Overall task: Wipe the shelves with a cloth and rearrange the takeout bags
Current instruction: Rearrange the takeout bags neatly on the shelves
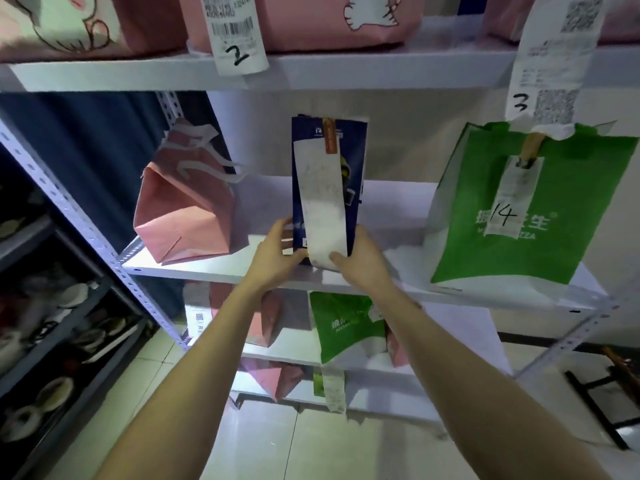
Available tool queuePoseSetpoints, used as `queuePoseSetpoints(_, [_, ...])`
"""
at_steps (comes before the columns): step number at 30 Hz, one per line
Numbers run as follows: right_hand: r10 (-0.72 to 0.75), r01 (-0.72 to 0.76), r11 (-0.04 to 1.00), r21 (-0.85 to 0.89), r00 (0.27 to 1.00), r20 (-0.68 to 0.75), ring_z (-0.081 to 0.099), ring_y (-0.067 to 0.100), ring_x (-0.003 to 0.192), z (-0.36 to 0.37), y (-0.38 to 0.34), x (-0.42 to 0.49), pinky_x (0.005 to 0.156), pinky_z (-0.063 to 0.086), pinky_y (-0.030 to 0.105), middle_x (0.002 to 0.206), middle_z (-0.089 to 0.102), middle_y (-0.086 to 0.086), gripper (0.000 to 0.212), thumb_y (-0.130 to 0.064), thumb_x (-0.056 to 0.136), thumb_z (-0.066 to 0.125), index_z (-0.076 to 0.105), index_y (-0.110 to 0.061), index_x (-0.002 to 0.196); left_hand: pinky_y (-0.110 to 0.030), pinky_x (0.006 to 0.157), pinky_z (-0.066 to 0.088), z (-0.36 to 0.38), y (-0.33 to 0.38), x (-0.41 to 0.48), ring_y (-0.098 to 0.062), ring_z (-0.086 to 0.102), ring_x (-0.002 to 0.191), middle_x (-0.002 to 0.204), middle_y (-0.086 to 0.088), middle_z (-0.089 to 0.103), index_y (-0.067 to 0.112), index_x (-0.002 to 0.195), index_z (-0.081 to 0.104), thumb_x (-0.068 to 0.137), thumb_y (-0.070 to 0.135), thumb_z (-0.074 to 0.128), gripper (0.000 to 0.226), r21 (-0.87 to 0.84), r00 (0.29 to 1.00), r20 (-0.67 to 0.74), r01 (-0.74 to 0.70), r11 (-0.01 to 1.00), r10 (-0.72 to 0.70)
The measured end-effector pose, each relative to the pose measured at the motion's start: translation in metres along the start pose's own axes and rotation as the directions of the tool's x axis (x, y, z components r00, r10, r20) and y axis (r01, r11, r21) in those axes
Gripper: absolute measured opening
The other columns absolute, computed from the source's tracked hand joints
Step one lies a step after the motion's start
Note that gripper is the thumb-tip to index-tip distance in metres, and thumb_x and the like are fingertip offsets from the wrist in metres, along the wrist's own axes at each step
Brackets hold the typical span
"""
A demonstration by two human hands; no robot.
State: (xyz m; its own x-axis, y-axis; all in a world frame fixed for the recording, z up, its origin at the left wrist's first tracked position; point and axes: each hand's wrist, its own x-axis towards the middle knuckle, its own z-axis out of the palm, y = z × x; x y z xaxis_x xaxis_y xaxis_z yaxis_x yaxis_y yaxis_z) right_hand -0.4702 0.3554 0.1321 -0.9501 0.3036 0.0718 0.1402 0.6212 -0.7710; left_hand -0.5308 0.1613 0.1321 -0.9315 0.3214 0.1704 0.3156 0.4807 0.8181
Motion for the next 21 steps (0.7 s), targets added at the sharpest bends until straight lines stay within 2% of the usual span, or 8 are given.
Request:
queuePoseSetpoints(2, [-0.054,0.055,0.998,-0.025,0.998,0.032,0.062,0.031,0.126,0.019,-0.016,-0.002,0.101,0.054,0.044,0.142,0.06,0.008,0.06,-0.027,0.095,0.075,0.045,-0.015,0.146,-0.032,0.099,0.058,-0.018,-0.014,-0.012,-0.003,0.069,0.116,0.142,0.015,0.063,0.031,0.158,0.042,0.097,0.016,0.076,0.072,0.026,0.998,-0.059,0.016,1.0,-0.015])
queuePoseSetpoints(5, [-0.117,0.119,0.992,-0.027,0.99,0.074,0.062,0.03,0.123,0.044,-0.039,-0.008,0.1,0.055,0.043,0.138,0.06,0.009,0.057,-0.027,0.095,0.074,0.047,-0.014,0.144,-0.03,0.097,0.057,-0.044,-0.032,-0.029,-0.009,0.069,0.119,0.145,0.011,0.064,0.029,0.159,0.041,0.097,0.012,0.075,0.072,0.036,0.991,-0.126,0.046,0.998,-0.042])
queuePoseSetpoints(9, [-0.141,0.143,0.989,-0.019,0.985,0.097,0.06,0.029,0.127,0.069,-0.066,-0.016,0.103,0.054,0.043,0.141,0.058,0.008,0.061,-0.028,0.095,0.074,0.045,-0.014,0.147,-0.016,0.092,0.05,-0.072,-0.047,-0.039,-0.007,0.066,0.118,0.141,0.015,0.063,0.029,0.157,0.043,0.095,0.008,0.073,0.072,0.065,0.981,-0.193,0.038,0.997,-0.025])
queuePoseSetpoints(13, [-0.119,0.122,0.992,-0.034,0.989,0.083,0.06,0.028,0.126,0.084,-0.079,-0.019,0.103,0.055,0.044,0.141,0.059,0.007,0.062,-0.03,0.094,0.075,0.046,-0.015,0.146,-0.035,0.101,0.055,-0.093,-0.06,-0.04,-0.013,0.067,0.122,0.141,0.011,0.064,0.026,0.157,0.044,0.096,0.008,0.073,0.07,0.044,0.989,-0.147,0.024,0.999,-0.018])
queuePoseSetpoints(15, [-0.072,0.072,0.997,-0.021,0.997,0.012,0.06,0.027,0.125,0.089,-0.084,-0.02,0.099,0.055,0.041,0.139,0.058,0.005,0.065,-0.035,0.091,0.078,0.047,-0.015,0.144,-0.033,0.099,0.057,-0.106,-0.068,-0.039,-0.006,0.069,0.119,0.138,0.01,0.067,0.026,0.155,0.048,0.097,0.011,0.073,0.065,0.047,0.993,-0.115,-0.018,0.999,0.023])
queuePoseSetpoints(17, [-0.014,0.012,1.0,-0.016,0.991,-0.13,0.057,0.027,0.128,0.092,-0.092,-0.023,0.099,0.052,0.041,0.143,0.055,0.006,0.076,-0.044,0.087,0.08,0.043,-0.015,0.147,-0.027,0.093,0.06,-0.125,-0.075,-0.036,0.006,0.068,0.109,0.126,0.012,0.071,0.026,0.148,0.056,0.1,0.013,0.07,0.052,0.062,0.988,-0.138,-0.065,0.996,0.073])
queuePoseSetpoints(19, [0.017,-0.028,0.999,-0.029,0.946,-0.325,0.054,0.03,0.131,0.094,-0.104,-0.027,0.101,0.051,0.044,0.148,0.049,0.009,0.086,-0.051,0.086,0.079,0.039,-0.012,0.15,-0.024,0.081,0.061,-0.148,-0.08,-0.032,0.004,0.068,0.092,0.105,0.014,0.072,0.029,0.13,0.065,0.101,0.019,0.068,0.031,0.108,0.961,-0.25,-0.096,0.99,0.12])
queuePoseSetpoints(21, [-0.01,-0.004,1.0,-0.026,0.862,-0.508,0.055,0.031,0.128,0.097,-0.119,-0.033,0.1,0.052,0.044,0.145,0.048,0.009,0.084,-0.052,0.085,0.078,0.041,-0.01,0.147,-0.025,0.07,0.055,-0.173,-0.085,-0.028,-0.006,0.065,0.077,0.085,0.011,0.068,0.032,0.108,0.064,0.097,0.028,0.068,0.012,0.153,0.897,-0.407,-0.117,0.981,0.171])
